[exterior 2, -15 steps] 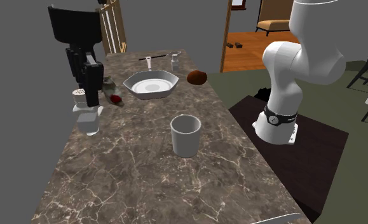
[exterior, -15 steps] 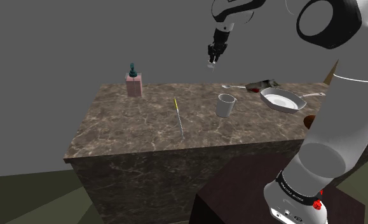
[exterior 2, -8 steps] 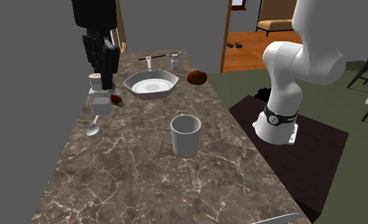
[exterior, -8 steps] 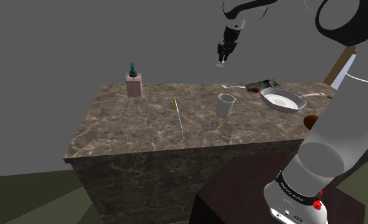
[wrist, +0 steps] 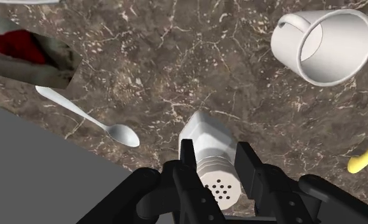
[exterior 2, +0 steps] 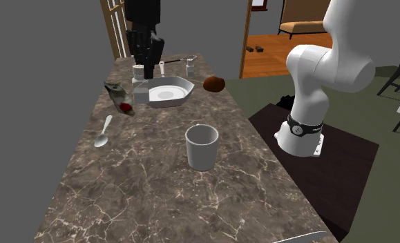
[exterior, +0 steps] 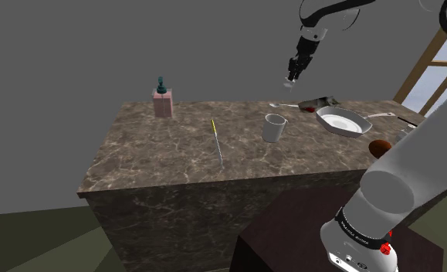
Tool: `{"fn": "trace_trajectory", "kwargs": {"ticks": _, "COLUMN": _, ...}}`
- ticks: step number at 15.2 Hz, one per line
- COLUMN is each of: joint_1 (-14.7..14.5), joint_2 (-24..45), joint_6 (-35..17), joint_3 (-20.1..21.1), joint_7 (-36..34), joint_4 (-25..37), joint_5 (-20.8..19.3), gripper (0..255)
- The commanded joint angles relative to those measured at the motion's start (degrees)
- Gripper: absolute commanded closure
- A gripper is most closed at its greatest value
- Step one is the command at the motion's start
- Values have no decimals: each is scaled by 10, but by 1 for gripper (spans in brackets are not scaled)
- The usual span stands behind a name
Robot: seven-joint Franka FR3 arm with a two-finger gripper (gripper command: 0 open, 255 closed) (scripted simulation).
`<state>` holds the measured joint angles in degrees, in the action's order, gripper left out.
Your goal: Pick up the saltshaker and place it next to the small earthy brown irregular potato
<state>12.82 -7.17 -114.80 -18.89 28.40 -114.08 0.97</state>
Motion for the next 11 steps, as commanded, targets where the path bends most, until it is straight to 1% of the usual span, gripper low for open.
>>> {"fn": "trace_trajectory", "kwargs": {"ticks": 1, "joint_1": 10, "joint_2": -29, "joint_6": -3, "joint_3": -10, "joint_7": 18, "joint_4": -31, "joint_5": -9, "gripper": 255}}
{"fn": "trace_trajectory", "kwargs": {"ticks": 6, "joint_1": 38, "joint_2": -94, "joint_6": 1, "joint_3": -37, "joint_7": 59, "joint_4": -89, "joint_5": -34, "gripper": 255}}
{"fn": "trace_trajectory", "kwargs": {"ticks": 11, "joint_1": 70, "joint_2": -149, "joint_6": 12, "joint_3": -68, "joint_7": 106, "joint_4": -130, "joint_5": -60, "gripper": 255}}
